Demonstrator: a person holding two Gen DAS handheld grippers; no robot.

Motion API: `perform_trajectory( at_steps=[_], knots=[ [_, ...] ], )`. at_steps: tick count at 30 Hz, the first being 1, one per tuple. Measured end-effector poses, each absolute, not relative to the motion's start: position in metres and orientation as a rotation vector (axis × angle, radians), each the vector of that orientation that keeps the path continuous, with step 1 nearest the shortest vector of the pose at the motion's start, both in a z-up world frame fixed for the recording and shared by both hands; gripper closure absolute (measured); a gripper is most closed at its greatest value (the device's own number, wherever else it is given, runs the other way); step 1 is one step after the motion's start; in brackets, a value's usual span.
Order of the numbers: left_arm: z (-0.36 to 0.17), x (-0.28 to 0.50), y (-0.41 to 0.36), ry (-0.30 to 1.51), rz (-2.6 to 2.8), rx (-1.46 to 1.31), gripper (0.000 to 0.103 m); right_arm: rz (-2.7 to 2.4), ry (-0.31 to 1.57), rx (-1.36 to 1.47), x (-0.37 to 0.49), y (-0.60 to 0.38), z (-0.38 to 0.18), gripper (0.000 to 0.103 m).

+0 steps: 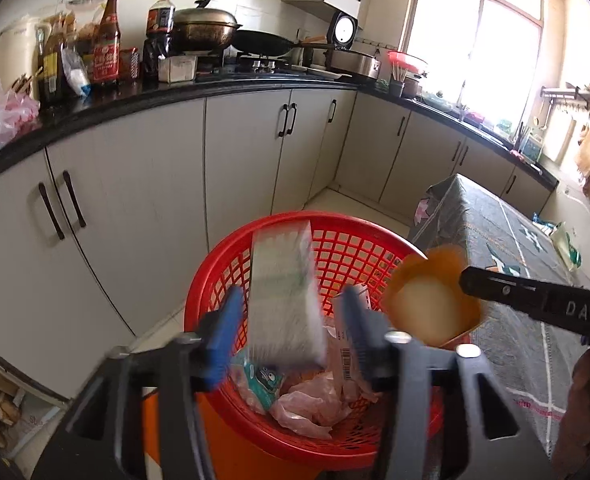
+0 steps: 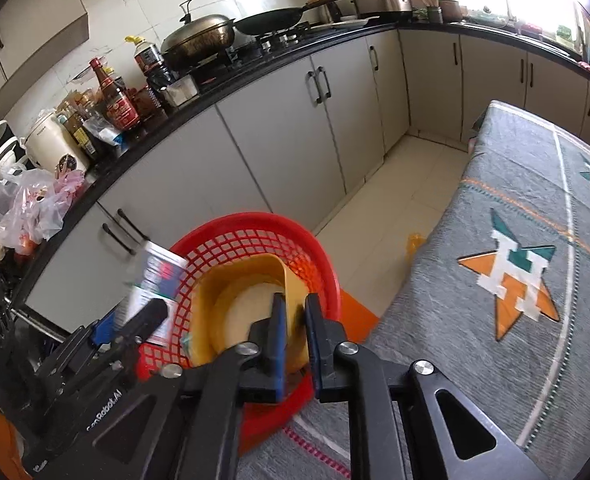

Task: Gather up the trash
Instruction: 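Carry the medicine box and yellow container to the red basket and release both, then return to the table and grasp the torn red carton with the right tool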

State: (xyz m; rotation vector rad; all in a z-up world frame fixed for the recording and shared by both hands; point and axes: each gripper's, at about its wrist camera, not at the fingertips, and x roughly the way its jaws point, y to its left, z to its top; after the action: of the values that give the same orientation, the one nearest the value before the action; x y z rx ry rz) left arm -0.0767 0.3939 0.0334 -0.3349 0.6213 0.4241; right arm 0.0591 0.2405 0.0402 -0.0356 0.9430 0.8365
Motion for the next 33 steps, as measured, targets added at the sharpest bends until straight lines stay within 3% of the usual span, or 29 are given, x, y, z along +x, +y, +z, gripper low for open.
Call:
perform_trajectory(
  at_steps=[8,19,26,33],
  knots=[
    [0.045,-0.086,0.379,0.600,0.388,-0.340,0.047,0.838,0.898,0.027,0.055,0.209,0.055,0.080],
    [0.075,-0.089,0.281,0.573,0.234,-0.242,0.044,0.771,0.871,0.091,0.030,0.115,0.068,0.079],
    [0.083,-0.075,0.210,0.591,0.119,-0.177,0.042,0.643,0.837,0.213,0.018,-0.001,0.075,0.078],
    [0.078,-0.059,0.129,0.631,-0.027,-0.080,0.041,0.336,0.798,0.310,0.006,-0.177,0.079,0.075]
  ],
)
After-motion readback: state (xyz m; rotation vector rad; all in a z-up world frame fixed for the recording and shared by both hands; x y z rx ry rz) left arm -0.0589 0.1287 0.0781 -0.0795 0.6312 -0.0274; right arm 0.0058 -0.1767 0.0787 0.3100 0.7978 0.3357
